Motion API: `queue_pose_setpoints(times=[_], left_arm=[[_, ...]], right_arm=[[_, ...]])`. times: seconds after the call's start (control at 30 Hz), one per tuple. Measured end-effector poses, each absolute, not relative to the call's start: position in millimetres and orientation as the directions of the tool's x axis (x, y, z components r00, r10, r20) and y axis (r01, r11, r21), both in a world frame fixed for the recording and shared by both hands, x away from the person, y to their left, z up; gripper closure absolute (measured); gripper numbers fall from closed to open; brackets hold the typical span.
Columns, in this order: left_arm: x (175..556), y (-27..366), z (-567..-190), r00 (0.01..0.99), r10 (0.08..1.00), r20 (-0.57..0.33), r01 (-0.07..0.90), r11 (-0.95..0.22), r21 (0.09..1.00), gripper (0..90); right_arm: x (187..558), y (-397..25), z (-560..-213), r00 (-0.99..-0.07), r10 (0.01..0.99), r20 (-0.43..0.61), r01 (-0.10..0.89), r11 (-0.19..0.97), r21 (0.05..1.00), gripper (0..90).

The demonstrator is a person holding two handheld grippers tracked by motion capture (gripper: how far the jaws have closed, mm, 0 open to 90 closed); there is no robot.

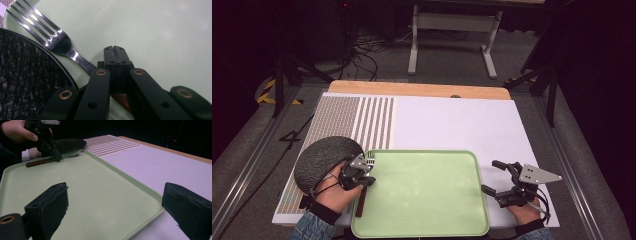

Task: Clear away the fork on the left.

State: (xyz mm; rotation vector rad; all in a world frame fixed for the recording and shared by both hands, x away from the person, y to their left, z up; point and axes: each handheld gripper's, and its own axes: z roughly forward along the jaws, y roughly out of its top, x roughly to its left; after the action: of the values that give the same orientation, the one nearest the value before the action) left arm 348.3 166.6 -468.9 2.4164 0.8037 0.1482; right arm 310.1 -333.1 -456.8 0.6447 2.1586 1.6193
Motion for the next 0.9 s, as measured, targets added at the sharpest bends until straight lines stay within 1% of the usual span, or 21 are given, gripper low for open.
queue_pose_setpoints(times=[0.37,0.67,0.77,0.8,0.87,0.9], left_arm=[[347.6,166.9,-468.3,0.812,0.58,-0.071,0.513,-0.649,0.562,89.5],[344.1,161.8,-460.1,0.832,0.546,-0.098,0.49,-0.642,0.59,85.1],[341.4,160.8,-455.0,0.836,0.541,-0.089,0.474,-0.631,0.614,79.5],[339.1,160.5,-451.5,0.839,0.536,-0.087,0.459,-0.615,0.64,71.5],[338.3,160.7,-450.2,0.841,0.536,-0.079,0.45,-0.61,0.652,58.4],[337.1,160.6,-448.3,0.841,0.536,-0.067,0.438,-0.603,0.667,58.4]], right_arm=[[309.8,-332.9,-456.6,-0.828,0.56,-0.019,0.139,0.239,0.961,7.3],[310.8,-333.0,-456.8,-0.828,0.56,-0.016,0.144,0.24,0.96,7.3],[310.6,-332.6,-457.1,-0.83,0.557,-0.016,0.141,0.238,0.961,7.3],[310.3,-333.1,-456.7,-0.829,0.559,-0.017,0.142,0.239,0.961,7.3],[310.2,-333.2,-456.6,-0.829,0.56,-0.017,0.141,0.239,0.961,7.3],[310.3,-333.2,-456.6,-0.829,0.56,-0.018,0.14,0.24,0.961,7.3]])
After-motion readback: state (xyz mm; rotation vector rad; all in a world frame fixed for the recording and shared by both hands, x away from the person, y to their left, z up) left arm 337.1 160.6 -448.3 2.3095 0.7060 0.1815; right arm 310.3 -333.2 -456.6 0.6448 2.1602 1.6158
